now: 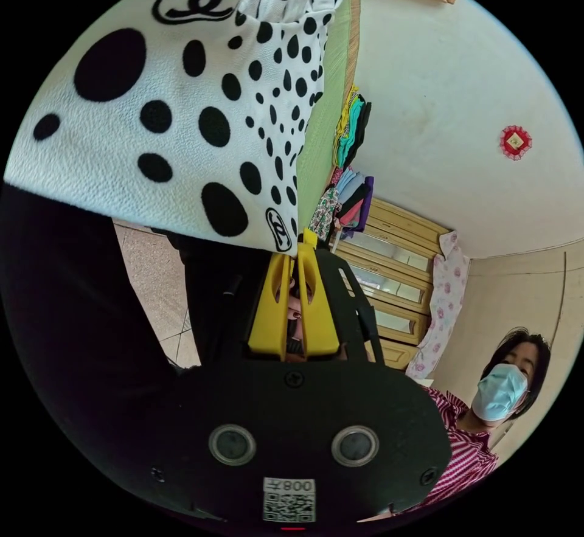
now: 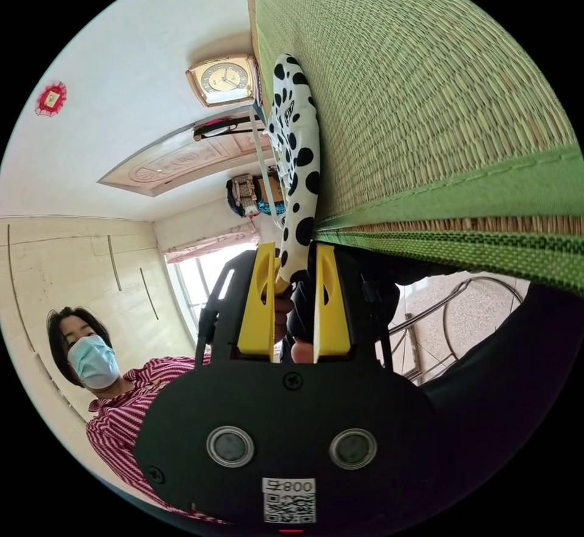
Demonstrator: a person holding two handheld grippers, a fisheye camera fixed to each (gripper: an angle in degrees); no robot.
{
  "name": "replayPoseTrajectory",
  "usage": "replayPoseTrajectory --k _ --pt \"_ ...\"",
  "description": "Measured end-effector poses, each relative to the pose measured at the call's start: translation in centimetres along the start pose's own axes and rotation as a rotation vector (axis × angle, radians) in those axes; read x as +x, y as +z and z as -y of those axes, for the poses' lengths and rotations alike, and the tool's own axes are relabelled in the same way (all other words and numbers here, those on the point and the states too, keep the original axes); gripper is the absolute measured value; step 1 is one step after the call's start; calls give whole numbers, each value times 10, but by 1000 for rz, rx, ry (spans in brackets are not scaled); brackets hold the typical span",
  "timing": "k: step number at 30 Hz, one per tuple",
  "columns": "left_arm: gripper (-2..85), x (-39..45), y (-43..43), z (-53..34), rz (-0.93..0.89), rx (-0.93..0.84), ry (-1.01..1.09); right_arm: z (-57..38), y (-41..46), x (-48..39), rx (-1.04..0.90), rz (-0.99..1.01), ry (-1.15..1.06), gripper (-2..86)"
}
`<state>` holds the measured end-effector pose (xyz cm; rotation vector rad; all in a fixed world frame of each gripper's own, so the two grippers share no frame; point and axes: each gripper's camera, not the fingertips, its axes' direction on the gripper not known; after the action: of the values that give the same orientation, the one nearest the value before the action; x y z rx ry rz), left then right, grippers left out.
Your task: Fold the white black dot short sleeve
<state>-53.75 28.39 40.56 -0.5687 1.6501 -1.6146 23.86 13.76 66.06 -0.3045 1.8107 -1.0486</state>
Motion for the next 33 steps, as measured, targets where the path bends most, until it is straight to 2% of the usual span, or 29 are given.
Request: replayPoseTrajectory --k 11,17,21,25,33 --pt "27 3 8 -24 46 11 35 2 -2 -9 12 2 3 33" --pt "21 21 -43 -51 109 92 137 7 -4 -18 -12 -52 -4 21" --pt "36 24 -93 -71 242 227 173 9 -3 -21 -14 -49 -11 20" --pt "67 17 -112 -83 371 286 177 11 0 -22 -19 -60 -9 20" --pt "112 -6 -74 -62 370 172 170 13 10 -22 -24 -74 -5 20"
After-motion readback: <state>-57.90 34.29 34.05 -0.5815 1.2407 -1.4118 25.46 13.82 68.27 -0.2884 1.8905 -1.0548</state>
